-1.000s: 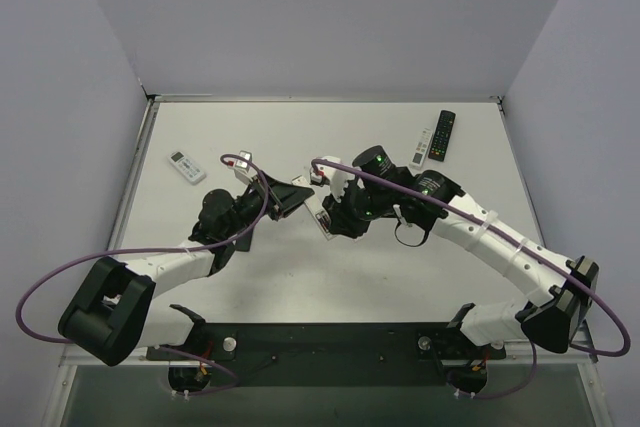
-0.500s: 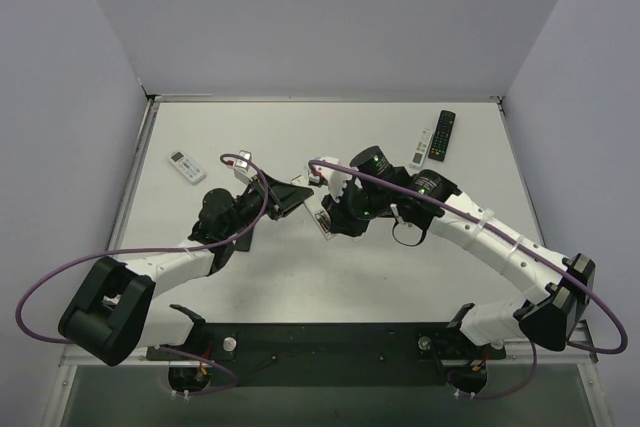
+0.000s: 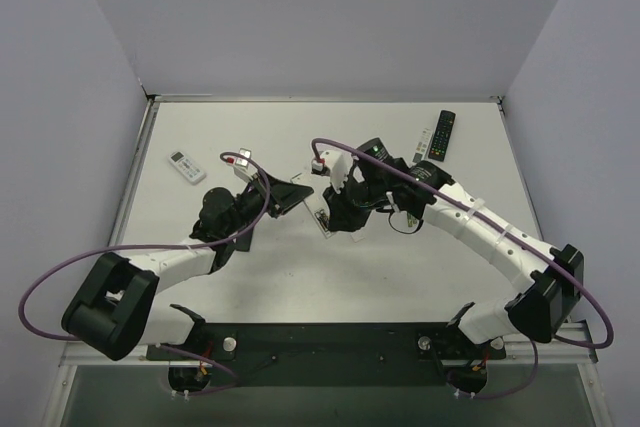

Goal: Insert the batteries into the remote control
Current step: Load the battery into the remote control.

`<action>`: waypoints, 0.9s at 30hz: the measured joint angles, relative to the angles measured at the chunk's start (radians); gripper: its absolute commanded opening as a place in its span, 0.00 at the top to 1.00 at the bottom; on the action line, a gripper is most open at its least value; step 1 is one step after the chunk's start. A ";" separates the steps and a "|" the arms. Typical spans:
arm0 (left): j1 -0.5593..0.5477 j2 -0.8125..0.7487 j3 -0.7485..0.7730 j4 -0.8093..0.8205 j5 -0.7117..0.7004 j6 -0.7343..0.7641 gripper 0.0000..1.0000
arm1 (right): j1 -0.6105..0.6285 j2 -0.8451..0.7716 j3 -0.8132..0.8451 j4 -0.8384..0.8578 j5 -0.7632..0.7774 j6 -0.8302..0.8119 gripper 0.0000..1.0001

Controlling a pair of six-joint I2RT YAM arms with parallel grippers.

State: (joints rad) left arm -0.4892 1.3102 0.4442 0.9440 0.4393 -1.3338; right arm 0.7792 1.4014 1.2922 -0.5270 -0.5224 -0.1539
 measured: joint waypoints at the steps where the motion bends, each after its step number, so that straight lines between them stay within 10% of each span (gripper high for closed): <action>1: 0.000 0.005 0.002 0.009 0.000 0.003 1.00 | -0.013 0.005 0.002 0.000 -0.019 0.009 0.91; 13: 0.003 0.045 0.006 0.123 0.031 0.039 1.00 | -0.117 0.084 0.024 -0.016 -0.231 0.122 1.00; 27: 0.005 0.047 0.013 0.066 0.016 0.064 1.00 | -0.085 0.101 0.030 -0.015 -0.079 0.162 1.00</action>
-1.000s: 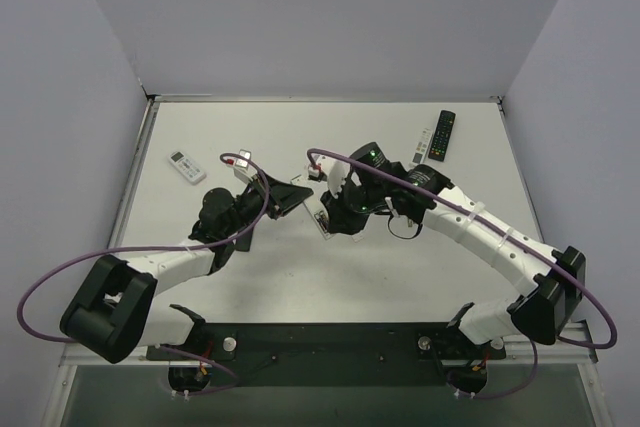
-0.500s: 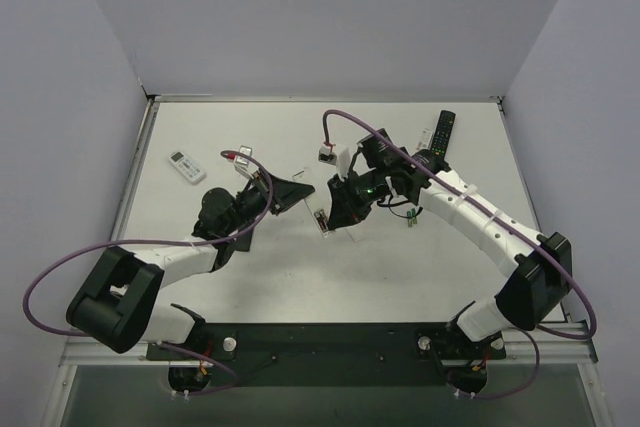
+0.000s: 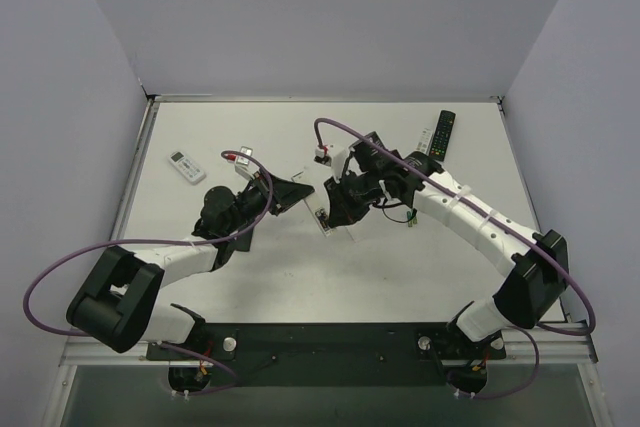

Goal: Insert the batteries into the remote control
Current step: Load the battery into the remote control.

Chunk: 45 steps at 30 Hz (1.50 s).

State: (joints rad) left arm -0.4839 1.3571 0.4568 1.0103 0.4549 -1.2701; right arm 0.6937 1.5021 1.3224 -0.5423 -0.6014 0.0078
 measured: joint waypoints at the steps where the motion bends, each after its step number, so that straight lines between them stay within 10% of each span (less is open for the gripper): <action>1: 0.000 0.000 0.000 -0.008 -0.005 0.000 1.00 | 0.011 0.000 0.003 0.000 0.024 0.000 0.99; 34: -0.005 -0.085 0.023 -0.135 -0.035 -0.026 1.00 | -0.066 -0.157 -0.042 0.161 0.054 0.193 0.44; 41: -0.005 -0.122 0.023 -0.143 -0.035 -0.024 1.00 | -0.066 -0.138 -0.125 0.251 -0.043 0.275 0.49; 45: -0.005 -0.135 0.023 -0.161 -0.037 0.000 1.00 | -0.066 -0.117 -0.167 0.308 -0.096 0.319 0.73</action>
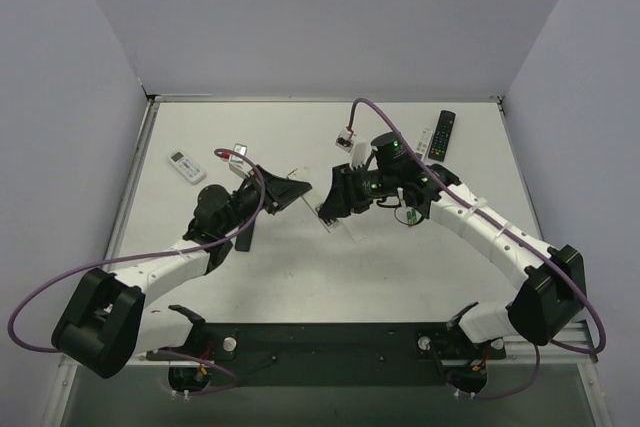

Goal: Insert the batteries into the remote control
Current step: Load the battery into the remote control.

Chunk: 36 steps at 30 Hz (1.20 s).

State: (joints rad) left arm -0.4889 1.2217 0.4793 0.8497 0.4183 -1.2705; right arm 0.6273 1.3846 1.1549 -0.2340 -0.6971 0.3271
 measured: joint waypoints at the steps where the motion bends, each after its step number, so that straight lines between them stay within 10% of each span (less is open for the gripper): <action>1: 0.000 0.000 0.000 -0.006 -0.003 0.002 1.00 | -0.001 0.002 -0.006 0.014 -0.010 0.011 0.76; 7: 0.001 -0.004 -0.005 -0.009 -0.011 0.000 1.00 | -0.019 0.002 -0.036 0.069 -0.068 0.048 0.77; 15: 0.000 -0.039 -0.022 -0.011 -0.021 -0.007 1.00 | -0.037 0.001 -0.042 0.077 -0.073 0.062 0.37; 36: 0.000 -0.162 -0.013 -0.352 -0.153 0.036 1.00 | 0.269 -0.055 0.054 -0.074 0.450 -0.200 0.26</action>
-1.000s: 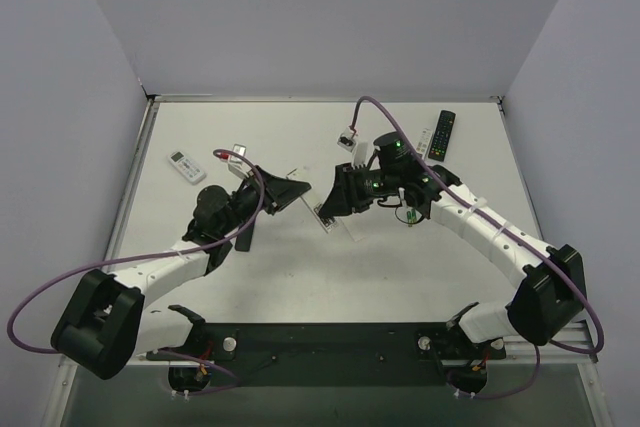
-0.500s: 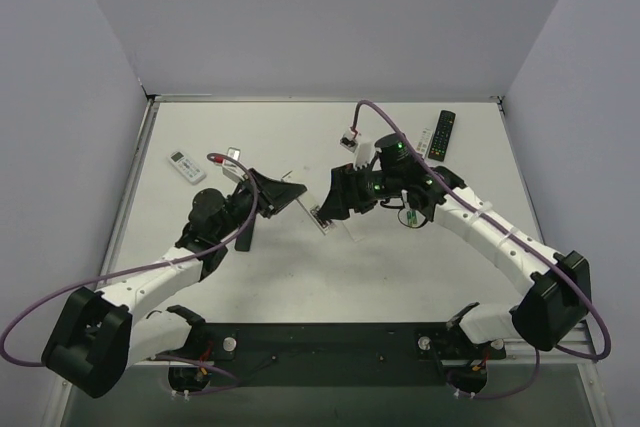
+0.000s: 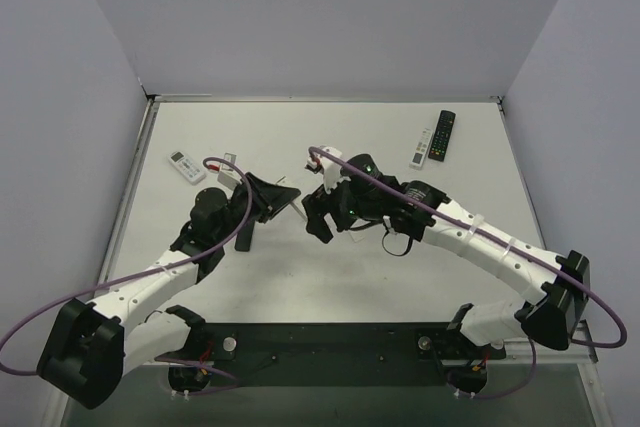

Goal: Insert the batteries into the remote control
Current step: Load the battery into the remote control, then place the remote control at the center of the board.

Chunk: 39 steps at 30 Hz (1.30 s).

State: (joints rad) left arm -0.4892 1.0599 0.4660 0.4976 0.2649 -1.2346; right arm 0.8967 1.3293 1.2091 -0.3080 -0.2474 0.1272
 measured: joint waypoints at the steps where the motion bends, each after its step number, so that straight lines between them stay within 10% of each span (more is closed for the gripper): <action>1: 0.000 -0.003 0.003 -0.011 -0.005 0.000 1.00 | 0.014 0.010 0.006 -0.006 0.028 -0.013 0.27; 8: 0.000 -0.020 0.014 -0.048 -0.029 0.002 1.00 | 0.092 0.085 0.027 -0.019 0.132 -0.084 0.46; 15: 0.000 -0.020 0.016 -0.060 -0.032 0.010 0.99 | 0.094 0.124 0.030 -0.024 0.186 -0.124 0.93; 17: 0.000 -0.020 0.016 -0.056 -0.033 0.010 0.78 | 0.087 0.124 0.032 -0.026 0.198 -0.119 1.00; 20: 0.011 -0.020 0.019 -0.048 -0.025 0.012 0.40 | 0.084 0.124 0.037 -0.023 0.195 -0.129 1.00; 23: 0.040 -0.020 0.019 -0.044 0.005 0.013 0.22 | 0.072 0.122 0.037 -0.024 0.182 -0.151 1.00; 39: 0.237 -0.046 -0.045 0.238 0.238 0.086 0.15 | -0.087 0.021 0.015 -0.047 -0.050 -0.149 1.00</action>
State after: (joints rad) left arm -0.2520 1.0142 0.4210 0.7357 0.5026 -1.1484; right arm 0.8097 1.3502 1.2243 -0.3553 -0.2974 -0.0216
